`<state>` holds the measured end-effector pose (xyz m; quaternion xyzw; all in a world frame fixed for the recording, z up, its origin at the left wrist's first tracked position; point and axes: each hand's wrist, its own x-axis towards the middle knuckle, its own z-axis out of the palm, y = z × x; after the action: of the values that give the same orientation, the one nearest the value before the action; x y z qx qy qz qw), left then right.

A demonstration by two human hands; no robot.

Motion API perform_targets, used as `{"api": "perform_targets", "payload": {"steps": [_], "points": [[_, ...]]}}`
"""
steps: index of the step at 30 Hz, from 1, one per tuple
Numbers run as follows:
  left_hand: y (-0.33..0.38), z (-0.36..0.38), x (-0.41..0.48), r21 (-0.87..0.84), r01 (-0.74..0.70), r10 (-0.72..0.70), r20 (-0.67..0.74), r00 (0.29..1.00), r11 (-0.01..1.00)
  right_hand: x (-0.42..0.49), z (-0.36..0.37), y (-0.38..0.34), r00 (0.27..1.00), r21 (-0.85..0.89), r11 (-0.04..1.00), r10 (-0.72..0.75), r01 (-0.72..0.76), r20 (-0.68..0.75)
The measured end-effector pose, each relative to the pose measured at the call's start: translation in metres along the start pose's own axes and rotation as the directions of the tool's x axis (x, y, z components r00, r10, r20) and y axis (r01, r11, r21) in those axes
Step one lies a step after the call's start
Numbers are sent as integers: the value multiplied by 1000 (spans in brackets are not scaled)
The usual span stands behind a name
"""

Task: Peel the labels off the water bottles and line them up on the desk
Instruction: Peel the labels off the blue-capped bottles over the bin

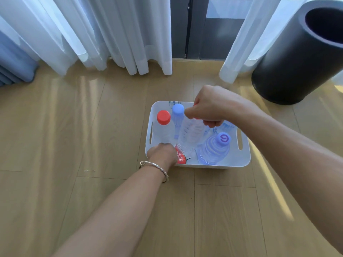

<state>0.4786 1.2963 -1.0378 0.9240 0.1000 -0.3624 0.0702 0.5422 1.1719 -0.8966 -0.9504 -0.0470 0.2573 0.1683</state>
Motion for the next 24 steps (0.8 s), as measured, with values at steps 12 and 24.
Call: {"api": "perform_targets", "payload": {"steps": [12,24], "points": [[14,-14,-14,-49,-71,80,217,973,996,5,20,-4,993,-70,998,2,6,117],[25,-56,-44,193,-214,149,303,941,958,11,8,-5,962,-73,997,34,-15,271]]}}
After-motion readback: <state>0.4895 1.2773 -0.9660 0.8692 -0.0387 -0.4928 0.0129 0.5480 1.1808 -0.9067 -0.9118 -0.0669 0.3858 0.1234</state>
